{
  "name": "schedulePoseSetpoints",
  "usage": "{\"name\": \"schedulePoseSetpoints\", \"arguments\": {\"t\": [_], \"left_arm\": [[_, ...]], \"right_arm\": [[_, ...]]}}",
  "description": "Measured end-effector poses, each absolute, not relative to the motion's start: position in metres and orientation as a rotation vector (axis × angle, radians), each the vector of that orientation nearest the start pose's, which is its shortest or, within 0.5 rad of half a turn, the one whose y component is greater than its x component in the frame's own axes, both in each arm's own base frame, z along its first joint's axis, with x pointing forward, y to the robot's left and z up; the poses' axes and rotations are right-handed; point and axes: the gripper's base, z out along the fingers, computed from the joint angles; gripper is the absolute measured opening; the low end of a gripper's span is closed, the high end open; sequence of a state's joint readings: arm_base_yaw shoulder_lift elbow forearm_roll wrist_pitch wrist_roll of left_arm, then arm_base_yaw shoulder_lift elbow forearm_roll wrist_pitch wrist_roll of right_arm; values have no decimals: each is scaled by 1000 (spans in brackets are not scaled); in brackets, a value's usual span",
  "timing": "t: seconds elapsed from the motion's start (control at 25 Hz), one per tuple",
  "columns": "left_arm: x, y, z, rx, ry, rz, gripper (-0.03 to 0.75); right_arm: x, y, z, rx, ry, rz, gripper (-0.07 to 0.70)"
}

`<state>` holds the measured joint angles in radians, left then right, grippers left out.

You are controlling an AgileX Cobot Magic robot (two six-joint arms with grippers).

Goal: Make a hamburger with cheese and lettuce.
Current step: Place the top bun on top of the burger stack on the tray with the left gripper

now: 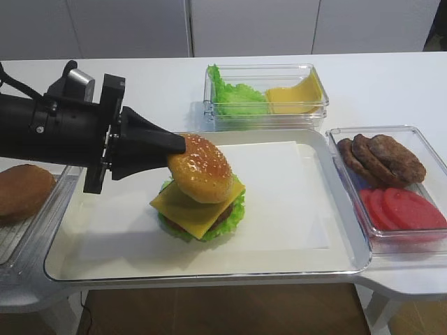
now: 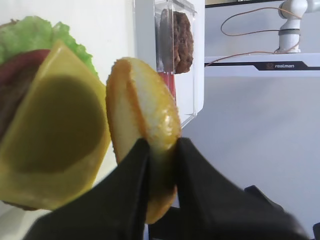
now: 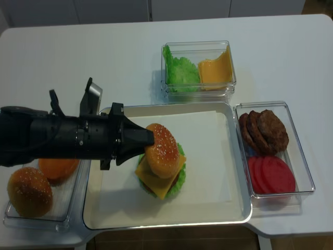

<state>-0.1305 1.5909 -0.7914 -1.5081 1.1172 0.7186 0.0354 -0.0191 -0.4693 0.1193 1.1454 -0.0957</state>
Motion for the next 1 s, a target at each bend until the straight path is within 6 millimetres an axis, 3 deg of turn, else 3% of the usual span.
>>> {"name": "schedulePoseSetpoints", "arguments": {"t": [1.0], "left_arm": [[261, -125, 226, -117, 2444, -1695, 111]], "right_arm": [[-9, 10, 262, -151, 2131, 110, 371]]}}
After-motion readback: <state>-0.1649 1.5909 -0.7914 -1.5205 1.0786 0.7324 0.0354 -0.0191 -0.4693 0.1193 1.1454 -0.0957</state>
